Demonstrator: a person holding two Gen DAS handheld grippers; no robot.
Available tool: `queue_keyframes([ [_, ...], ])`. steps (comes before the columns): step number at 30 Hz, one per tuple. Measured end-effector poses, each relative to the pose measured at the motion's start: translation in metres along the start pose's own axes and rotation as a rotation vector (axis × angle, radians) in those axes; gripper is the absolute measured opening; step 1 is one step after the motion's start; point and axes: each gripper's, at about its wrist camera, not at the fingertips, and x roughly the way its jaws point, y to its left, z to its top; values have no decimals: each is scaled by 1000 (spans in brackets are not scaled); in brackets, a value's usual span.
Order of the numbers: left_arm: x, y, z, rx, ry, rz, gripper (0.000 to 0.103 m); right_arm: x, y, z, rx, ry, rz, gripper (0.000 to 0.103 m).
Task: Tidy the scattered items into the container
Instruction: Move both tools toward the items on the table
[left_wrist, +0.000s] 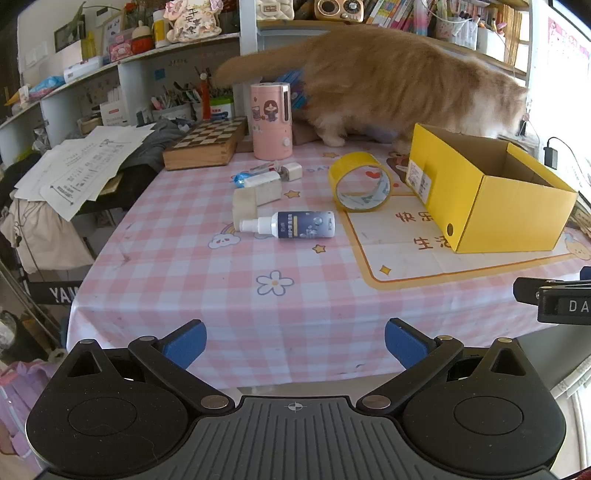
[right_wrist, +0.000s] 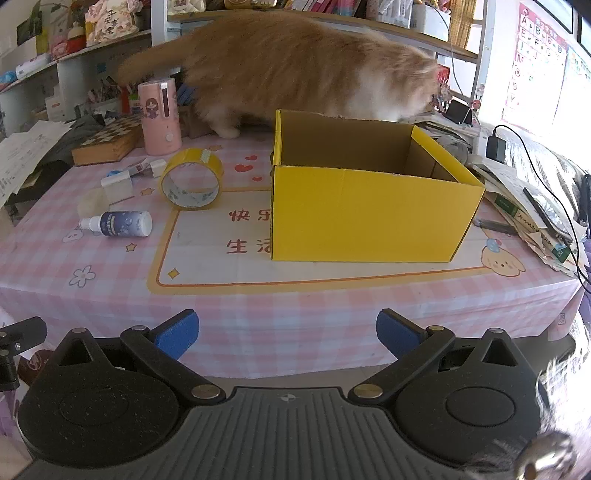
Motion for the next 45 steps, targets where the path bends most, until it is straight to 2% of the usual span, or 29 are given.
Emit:
queue_keyframes([
  [11, -2, 3, 0, -14, 11, 3, 103, 1, 4, 0, -5, 3, -1, 103],
  [16, 1, 6, 0, -34, 34, -40, 103, 2, 8, -1, -15, 13, 6, 103],
  [28, 3, 11, 1, -41, 34, -29, 103, 7, 16, 3, -44, 21, 27, 103],
  [39, 3, 14, 1, -33, 39, -15, 103, 5, 28, 4, -81, -3, 64, 103],
  [45, 2, 22, -1, -62, 47, -19, 103, 2, 33, 4, -86, -25, 78, 103],
])
